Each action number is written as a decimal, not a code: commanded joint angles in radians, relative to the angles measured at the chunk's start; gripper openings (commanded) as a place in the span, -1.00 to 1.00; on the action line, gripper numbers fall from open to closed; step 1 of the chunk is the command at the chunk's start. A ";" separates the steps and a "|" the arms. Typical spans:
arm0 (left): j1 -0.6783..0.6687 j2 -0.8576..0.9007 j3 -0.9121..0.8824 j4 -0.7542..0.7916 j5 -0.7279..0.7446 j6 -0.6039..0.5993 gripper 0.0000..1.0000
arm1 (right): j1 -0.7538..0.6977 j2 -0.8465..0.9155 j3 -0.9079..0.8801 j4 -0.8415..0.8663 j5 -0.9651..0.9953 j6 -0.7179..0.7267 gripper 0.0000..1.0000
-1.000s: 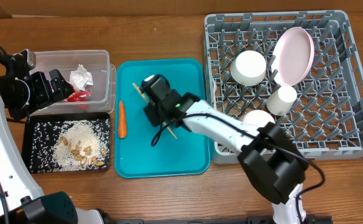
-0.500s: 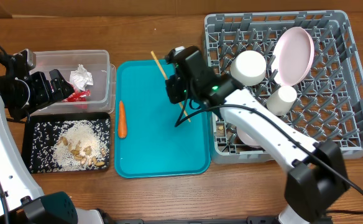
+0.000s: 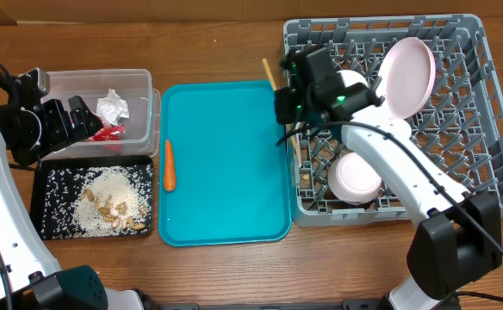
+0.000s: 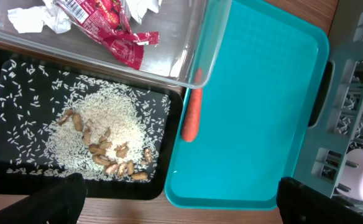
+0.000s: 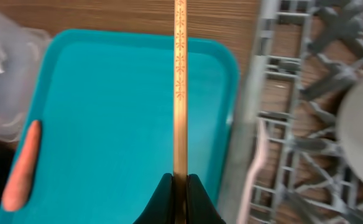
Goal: Sort waste into correct bins and load items into the dishwasher
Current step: 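Lift the chopstick and carry it into the rack's left side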
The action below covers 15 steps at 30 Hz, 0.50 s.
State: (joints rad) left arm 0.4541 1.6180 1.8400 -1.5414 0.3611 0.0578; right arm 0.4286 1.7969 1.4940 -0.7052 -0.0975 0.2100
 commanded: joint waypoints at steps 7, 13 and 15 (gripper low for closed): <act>0.003 -0.002 0.018 0.002 -0.006 -0.005 1.00 | -0.032 -0.028 0.000 -0.050 -0.009 0.008 -0.92; 0.003 -0.002 0.018 0.002 -0.006 -0.006 1.00 | -0.057 -0.027 -0.001 -0.072 0.044 0.061 -0.92; 0.004 -0.002 0.018 0.002 -0.006 -0.005 1.00 | -0.064 -0.027 -0.001 -0.072 0.051 0.061 -0.92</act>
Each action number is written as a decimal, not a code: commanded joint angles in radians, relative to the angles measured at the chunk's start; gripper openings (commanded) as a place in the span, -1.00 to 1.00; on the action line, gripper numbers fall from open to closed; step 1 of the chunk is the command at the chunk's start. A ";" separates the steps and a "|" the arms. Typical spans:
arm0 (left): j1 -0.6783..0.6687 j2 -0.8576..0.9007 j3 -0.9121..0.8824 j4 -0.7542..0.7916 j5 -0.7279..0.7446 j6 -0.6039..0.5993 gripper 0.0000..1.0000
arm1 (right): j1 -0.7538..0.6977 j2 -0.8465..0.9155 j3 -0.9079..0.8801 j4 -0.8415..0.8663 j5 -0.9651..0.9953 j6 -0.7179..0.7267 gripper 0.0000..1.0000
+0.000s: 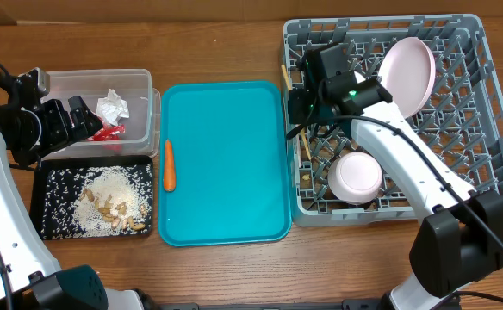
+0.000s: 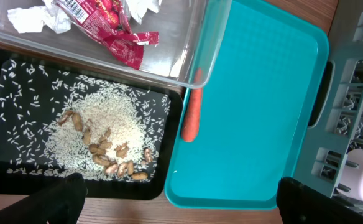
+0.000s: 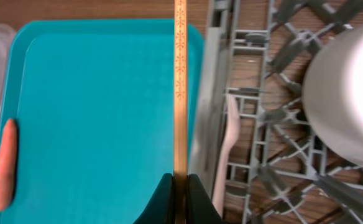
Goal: Sort waste into correct bins and load items into the dishwasher
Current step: 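Lift the chopstick and carry it into the rack's left side, then lower the chopstick upright into the rack beside the fork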
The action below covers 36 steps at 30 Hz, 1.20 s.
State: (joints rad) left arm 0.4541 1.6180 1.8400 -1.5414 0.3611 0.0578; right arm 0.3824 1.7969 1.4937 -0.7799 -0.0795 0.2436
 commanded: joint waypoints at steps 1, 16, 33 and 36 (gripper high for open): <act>0.003 -0.002 0.018 0.002 -0.006 -0.006 0.99 | -0.019 -0.026 0.000 0.003 0.034 0.027 -0.92; 0.003 -0.002 0.018 0.002 -0.006 -0.006 1.00 | -0.025 -0.001 -0.002 -0.006 0.060 0.050 -0.92; 0.003 -0.002 0.018 0.002 -0.006 -0.005 0.99 | -0.025 0.002 -0.002 -0.009 0.082 0.050 -0.92; 0.003 -0.002 0.018 0.002 -0.006 -0.006 1.00 | -0.025 0.004 -0.002 -0.008 0.082 0.050 -0.92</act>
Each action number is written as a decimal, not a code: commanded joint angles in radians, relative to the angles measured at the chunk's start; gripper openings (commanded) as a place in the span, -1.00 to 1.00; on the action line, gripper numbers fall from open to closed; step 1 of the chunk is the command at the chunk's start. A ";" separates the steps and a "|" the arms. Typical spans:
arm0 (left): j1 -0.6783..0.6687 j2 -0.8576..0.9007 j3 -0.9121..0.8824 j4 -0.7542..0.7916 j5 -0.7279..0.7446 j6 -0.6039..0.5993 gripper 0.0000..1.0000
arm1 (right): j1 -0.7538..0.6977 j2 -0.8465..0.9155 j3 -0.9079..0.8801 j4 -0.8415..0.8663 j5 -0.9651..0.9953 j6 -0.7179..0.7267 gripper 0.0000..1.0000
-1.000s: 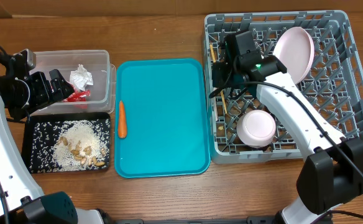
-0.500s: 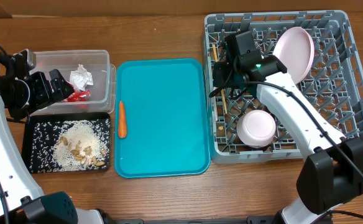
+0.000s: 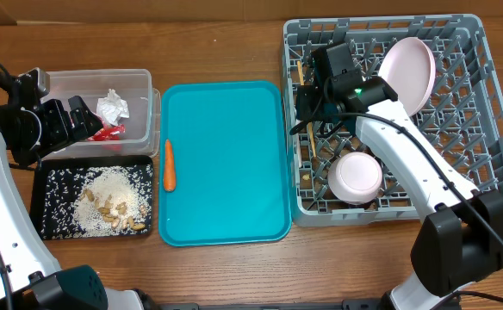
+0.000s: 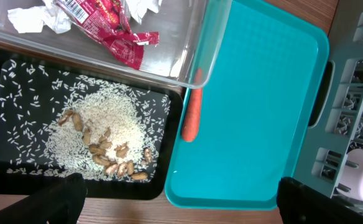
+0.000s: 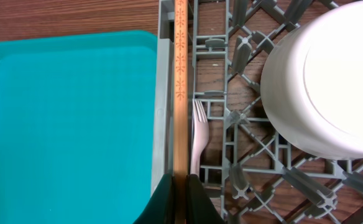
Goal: Sort waste into correct bins and load items into the dishwasher
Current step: 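Lower the chopstick upright into the rack beside the fork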
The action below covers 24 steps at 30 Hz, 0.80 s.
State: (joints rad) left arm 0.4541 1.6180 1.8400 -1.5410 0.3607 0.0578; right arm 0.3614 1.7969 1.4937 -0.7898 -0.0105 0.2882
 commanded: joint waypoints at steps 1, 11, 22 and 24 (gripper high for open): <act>0.003 -0.002 0.018 0.001 -0.005 -0.005 1.00 | -0.004 0.006 -0.002 0.002 0.013 0.006 -0.92; 0.003 -0.002 0.018 0.001 -0.005 -0.006 1.00 | -0.004 0.062 -0.002 0.013 0.013 0.005 -0.92; 0.003 -0.002 0.018 0.001 -0.005 -0.006 0.99 | -0.004 0.067 -0.002 0.029 0.014 0.047 -0.92; 0.003 -0.002 0.018 0.001 -0.005 -0.006 1.00 | -0.004 0.068 -0.003 0.029 0.013 0.056 -0.92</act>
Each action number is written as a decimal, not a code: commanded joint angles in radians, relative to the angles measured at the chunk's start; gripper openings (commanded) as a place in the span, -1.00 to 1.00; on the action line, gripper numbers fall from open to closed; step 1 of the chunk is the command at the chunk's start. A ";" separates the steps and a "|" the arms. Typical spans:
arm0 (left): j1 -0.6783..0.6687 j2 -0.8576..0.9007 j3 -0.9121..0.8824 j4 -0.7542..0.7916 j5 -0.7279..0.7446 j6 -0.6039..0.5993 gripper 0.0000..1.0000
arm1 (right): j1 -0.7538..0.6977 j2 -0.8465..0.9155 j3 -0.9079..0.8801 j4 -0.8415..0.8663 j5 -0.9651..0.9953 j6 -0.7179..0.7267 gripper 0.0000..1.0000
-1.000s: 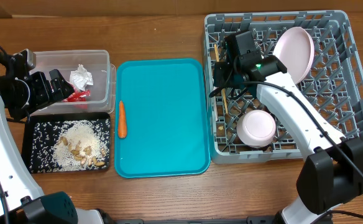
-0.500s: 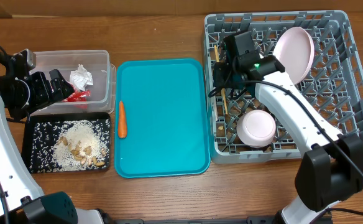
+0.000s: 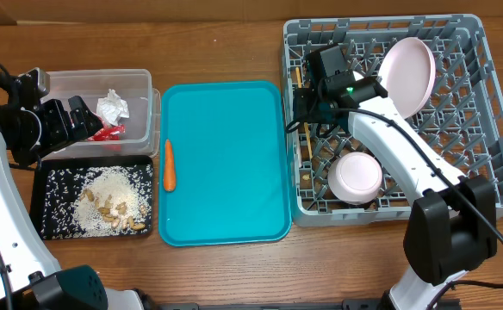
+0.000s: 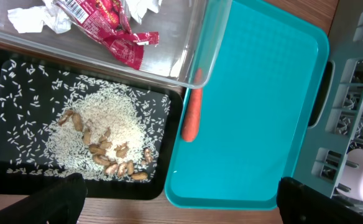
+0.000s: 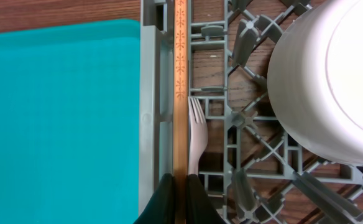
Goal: Sort waste into correct bins and load items into the dishwasher
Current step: 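Lower the chopstick upright into the rack beside the fork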
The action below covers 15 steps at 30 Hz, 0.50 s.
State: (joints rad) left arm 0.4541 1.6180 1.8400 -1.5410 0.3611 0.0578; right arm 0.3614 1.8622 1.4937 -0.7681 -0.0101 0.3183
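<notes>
My right gripper is shut on a wooden chopstick with a flower pattern, held just inside the left wall of the grey dishwasher rack. A pale fork lies in the rack right beside the chopstick, and a white bowl sits to its right. An orange carrot lies on the left side of the teal tray. My left gripper hangs open above the black tray of rice and peanuts, with nothing between its fingers.
A clear bin at the back left holds crumpled paper and a red wrapper. The rack also carries a pink plate standing on edge and a pink bowl near its front.
My right gripper has shifted slightly right with the chopstick, which now lies over the rack's inner edge beside the fork. The left arm has not moved.
My right gripper first held the chopstick over the teal tray's right part. Then it was at the tray's right edge by the rack wall, then over the rack wall, and now just inside the rack. The left gripper stayed open and still throughout.
</notes>
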 commanded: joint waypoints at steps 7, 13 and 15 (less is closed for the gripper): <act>0.003 -0.002 0.018 0.001 -0.006 -0.006 1.00 | -0.004 0.003 -0.058 0.072 0.013 0.053 -0.92; 0.003 -0.002 0.019 0.001 -0.006 -0.006 1.00 | -0.004 0.003 -0.124 0.145 0.013 0.052 -0.92; 0.003 -0.002 0.018 0.001 -0.006 -0.006 1.00 | -0.004 0.003 -0.138 0.159 0.013 0.053 -0.92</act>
State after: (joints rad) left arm 0.4541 1.6180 1.8400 -1.5414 0.3607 0.0578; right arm 0.3614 1.8622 1.3739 -0.6270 -0.0097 0.3630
